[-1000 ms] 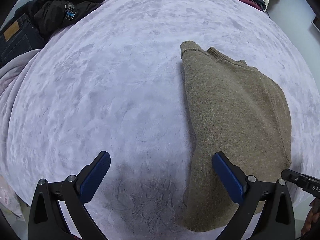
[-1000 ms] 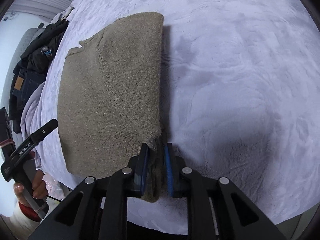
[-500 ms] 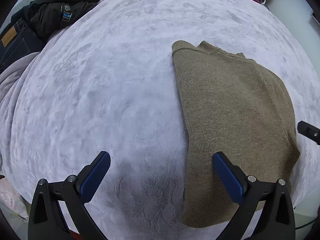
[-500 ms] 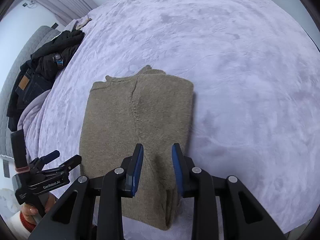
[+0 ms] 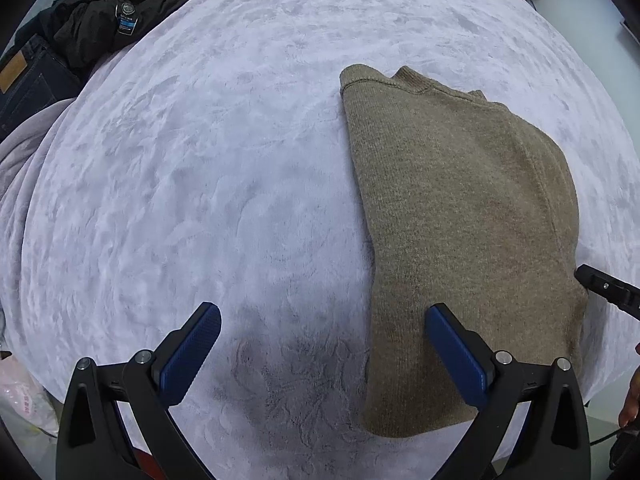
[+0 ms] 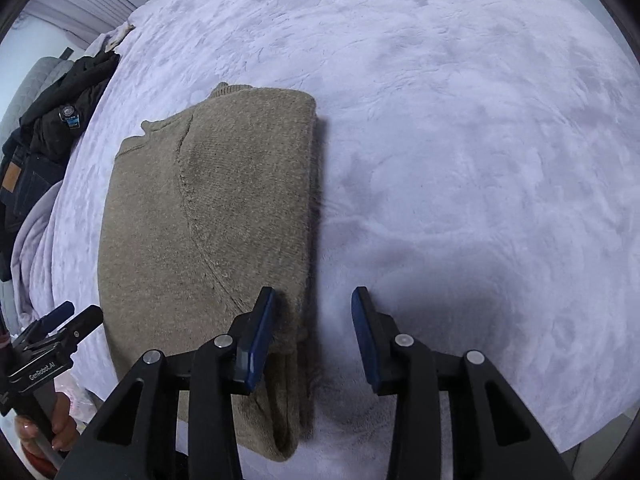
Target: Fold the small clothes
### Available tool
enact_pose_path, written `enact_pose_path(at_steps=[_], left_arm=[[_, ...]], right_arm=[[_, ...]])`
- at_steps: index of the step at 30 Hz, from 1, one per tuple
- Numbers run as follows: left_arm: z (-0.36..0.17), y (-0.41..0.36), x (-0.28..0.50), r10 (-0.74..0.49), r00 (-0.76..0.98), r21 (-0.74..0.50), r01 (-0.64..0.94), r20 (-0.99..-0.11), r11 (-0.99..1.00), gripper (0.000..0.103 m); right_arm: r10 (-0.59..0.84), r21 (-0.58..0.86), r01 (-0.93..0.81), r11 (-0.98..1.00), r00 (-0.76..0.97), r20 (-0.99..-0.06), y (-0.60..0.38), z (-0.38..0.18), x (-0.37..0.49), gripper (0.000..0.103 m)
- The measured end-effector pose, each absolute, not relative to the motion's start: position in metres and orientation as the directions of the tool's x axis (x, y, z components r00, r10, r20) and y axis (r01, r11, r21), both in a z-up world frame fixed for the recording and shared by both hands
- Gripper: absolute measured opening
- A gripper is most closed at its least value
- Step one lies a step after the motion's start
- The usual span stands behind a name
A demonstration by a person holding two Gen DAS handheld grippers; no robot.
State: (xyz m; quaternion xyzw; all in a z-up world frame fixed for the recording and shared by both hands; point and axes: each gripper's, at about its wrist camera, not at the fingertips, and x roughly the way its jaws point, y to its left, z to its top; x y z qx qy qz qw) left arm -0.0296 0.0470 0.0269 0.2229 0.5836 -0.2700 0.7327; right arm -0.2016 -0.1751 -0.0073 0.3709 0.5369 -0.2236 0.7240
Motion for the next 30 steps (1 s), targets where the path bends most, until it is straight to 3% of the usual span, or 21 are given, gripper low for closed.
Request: enact_pose_path(at_steps=[9, 12, 14, 16, 20, 24, 26, 30], left_arm=[[0.021, 0.068, -0.050, -0.060, 0.110, 0.031, 0.675, -0.992, 0.737, 0.103], [0.025, 0.073, -0.059, -0.051, 0.090, 0.025, 0.688, -0.995, 0.725, 0.103], [0.031, 0.075, -0.063, -0.052, 0.083, 0.021, 0.697, -0.995, 0.717, 0.103], [0.039, 0.076, -0.067, -0.052, 0.079, 0.019, 0.706, -0.996, 0.708, 0.103], [0.060, 0.077, -0.071, -0.068, 0.091, 0.018, 0.716, -0.994, 0.698, 0.103], [0.078, 0.076, -0.069, -0.081, 0.106, 0.019, 0.710, -0.991, 0.704, 0.103], [0.086, 0.075, -0.068, -0.085, 0.111, 0.018, 0.703, -0.990, 0.711, 0.103], [0.099, 0.076, -0.068, -0.095, 0.125, 0.019, 0.698, -0.988, 0.716, 0.103]], right_arm=[[0.084, 0.252, 0.760, 0.599, 0.254, -0.964, -0.159, 0.010, -0.214, 0.051], [0.073, 0.209, 0.758, 0.618, 0.209, -0.975, -0.144, 0.015, -0.218, 0.060], [0.063, 0.181, 0.746, 0.641, 0.183, -0.981, -0.133, 0.019, -0.217, 0.075], [0.052, 0.180, 0.725, 0.664, 0.195, -0.979, -0.122, 0.027, -0.214, 0.082], [0.007, 0.174, 0.691, 0.702, 0.237, -0.971, -0.103, 0.048, -0.207, 0.089], [-0.011, 0.187, 0.689, 0.700, 0.272, -0.962, -0.095, 0.068, -0.200, 0.090], [-0.043, 0.169, 0.688, 0.706, 0.279, -0.959, -0.092, 0.077, -0.195, 0.102], [-0.081, 0.147, 0.683, 0.716, 0.290, -0.954, -0.087, 0.093, -0.189, 0.103]])
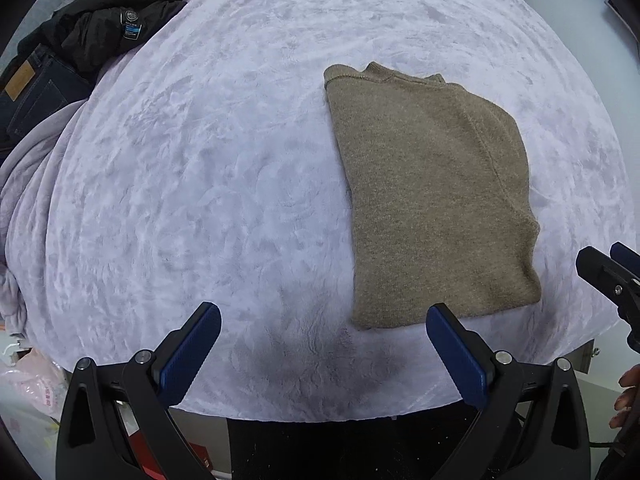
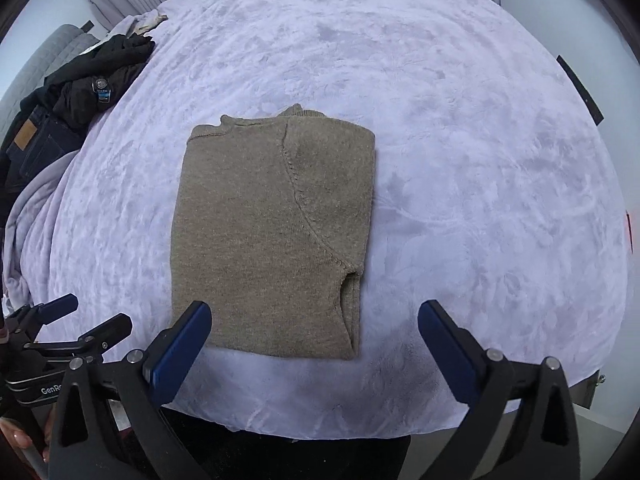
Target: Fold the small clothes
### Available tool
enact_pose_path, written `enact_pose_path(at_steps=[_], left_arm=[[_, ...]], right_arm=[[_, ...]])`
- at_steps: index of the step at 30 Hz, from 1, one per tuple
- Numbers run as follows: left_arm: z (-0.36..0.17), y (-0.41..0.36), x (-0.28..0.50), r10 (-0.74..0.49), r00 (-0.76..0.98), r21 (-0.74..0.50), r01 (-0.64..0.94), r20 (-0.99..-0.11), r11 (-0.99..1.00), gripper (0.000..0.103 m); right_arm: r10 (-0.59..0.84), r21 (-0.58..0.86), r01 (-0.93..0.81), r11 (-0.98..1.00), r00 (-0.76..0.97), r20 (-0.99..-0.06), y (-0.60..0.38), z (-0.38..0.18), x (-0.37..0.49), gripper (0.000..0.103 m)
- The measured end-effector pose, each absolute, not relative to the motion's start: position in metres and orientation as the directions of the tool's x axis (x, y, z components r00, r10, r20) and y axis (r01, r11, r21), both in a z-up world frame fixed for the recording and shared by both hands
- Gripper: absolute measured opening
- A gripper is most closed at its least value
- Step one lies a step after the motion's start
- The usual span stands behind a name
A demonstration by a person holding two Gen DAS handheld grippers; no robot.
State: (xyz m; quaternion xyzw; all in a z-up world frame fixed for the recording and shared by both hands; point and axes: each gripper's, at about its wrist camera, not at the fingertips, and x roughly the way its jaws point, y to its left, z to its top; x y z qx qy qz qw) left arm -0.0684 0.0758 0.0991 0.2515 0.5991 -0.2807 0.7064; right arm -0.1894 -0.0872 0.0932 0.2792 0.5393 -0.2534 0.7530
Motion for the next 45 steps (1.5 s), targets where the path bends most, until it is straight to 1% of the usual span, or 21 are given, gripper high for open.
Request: enact_pose_path(at_steps=[16, 45], left_arm=[[0.123, 0.076, -0.077, -0.114, 0.142, 0.012, 0.677, -0.983, 0.736, 0.103], [0.131, 0.077, -0.072, -0.131, 0.149, 0.003, 0.673, -0.980, 0.740, 0.103]], right_arm=[[-0.074, 0.101, 0.703, 0.704, 0.214, -0.974, -0.084, 0.112, -0.188, 0.103], [-0.069, 0.098, 0.702, 0.706, 0.207, -0.976, -0.086, 0.119, -0.181, 0.103]])
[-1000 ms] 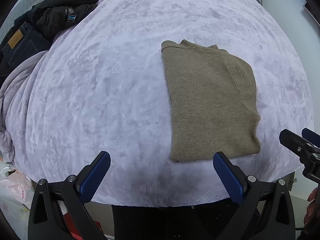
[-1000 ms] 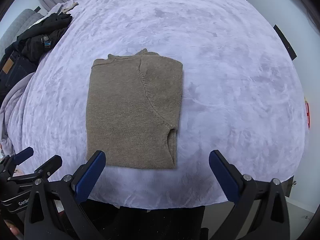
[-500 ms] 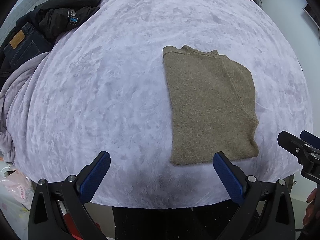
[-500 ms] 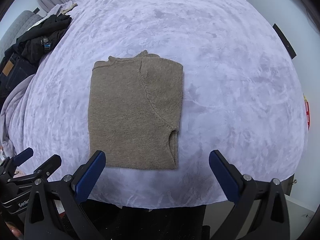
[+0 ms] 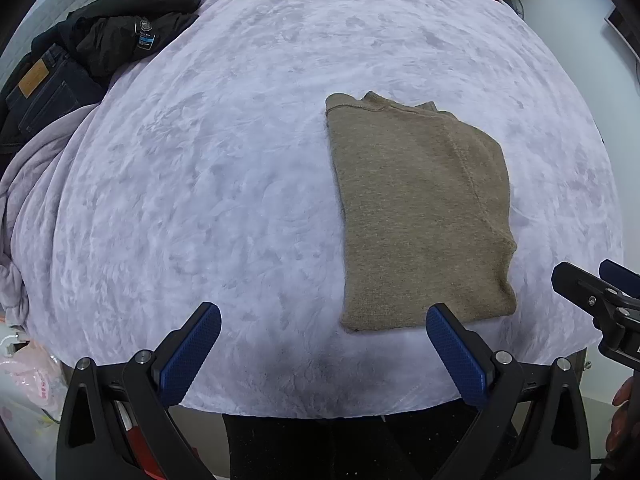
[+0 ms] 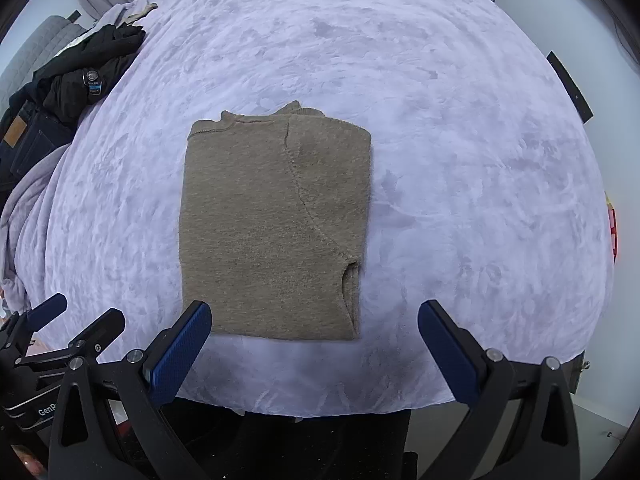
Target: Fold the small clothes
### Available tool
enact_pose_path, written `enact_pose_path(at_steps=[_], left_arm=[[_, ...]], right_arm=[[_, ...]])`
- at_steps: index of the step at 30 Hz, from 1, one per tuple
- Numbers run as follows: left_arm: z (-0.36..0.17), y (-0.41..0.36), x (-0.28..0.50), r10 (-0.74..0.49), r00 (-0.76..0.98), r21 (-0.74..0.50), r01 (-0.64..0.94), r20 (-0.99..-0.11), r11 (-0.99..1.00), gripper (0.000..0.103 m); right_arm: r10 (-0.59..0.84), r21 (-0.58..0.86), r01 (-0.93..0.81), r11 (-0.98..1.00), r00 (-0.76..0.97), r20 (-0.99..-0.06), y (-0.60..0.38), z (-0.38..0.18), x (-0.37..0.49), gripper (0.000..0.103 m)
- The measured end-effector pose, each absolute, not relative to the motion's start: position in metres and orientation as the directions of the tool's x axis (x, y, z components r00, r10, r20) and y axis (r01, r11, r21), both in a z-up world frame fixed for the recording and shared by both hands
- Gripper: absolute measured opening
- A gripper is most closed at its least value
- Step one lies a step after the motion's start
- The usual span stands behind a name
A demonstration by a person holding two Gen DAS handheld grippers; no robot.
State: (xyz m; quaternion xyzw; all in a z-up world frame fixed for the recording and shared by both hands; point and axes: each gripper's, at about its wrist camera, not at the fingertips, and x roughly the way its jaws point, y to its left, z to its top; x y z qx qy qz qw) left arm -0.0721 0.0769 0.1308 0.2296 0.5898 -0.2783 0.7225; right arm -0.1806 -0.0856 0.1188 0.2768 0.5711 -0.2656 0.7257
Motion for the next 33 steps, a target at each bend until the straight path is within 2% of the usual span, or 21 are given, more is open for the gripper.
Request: enact_pose_path(at_steps=[33], left_arm=[[0.1287, 0.0743, -0.0687, -0.133, 0.142, -0.004, 0.668, -0.981, 0.744, 0.103]], right_arm=[[-0.066, 0.093, 0.698, 0.710, 0.197, -0.978, -0.0851, 0.1185, -0.1717, 0.103]])
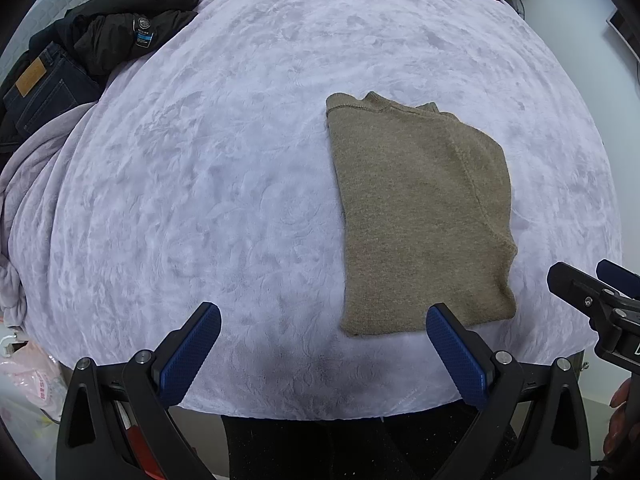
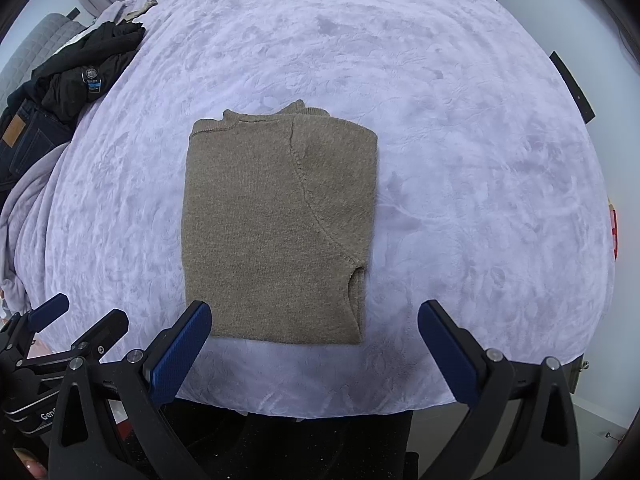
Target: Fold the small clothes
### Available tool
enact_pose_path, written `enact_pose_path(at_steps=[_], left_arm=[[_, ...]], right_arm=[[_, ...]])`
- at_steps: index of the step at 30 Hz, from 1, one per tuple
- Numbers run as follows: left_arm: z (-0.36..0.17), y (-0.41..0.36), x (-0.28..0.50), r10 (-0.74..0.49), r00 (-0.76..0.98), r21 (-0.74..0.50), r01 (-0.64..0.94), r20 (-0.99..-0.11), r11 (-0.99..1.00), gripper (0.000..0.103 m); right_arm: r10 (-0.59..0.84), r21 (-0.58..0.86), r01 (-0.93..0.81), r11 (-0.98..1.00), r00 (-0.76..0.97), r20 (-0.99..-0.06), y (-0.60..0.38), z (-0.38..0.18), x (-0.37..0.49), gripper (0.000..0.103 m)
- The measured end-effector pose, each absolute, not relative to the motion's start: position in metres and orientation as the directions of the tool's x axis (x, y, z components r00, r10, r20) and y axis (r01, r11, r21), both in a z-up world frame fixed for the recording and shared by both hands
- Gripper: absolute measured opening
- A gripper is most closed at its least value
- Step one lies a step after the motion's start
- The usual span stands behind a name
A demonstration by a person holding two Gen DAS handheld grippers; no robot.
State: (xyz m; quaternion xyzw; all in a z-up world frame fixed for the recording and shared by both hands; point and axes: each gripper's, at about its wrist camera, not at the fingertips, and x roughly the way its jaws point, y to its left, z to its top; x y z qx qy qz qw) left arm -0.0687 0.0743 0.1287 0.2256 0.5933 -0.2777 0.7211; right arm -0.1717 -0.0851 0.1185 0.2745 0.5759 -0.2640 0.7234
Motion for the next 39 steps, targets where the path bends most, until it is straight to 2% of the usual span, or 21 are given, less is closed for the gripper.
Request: enact_pose_path(at_steps=[39], left_arm=[[0.1246, 0.0792, -0.0678, -0.129, 0.145, 0.000, 0.665, -0.981, 0.747, 0.103]], right_arm=[[-0.063, 0.093, 0.696, 0.712, 0.196, -0.979, -0.0832, 0.1169, -0.1704, 0.103]])
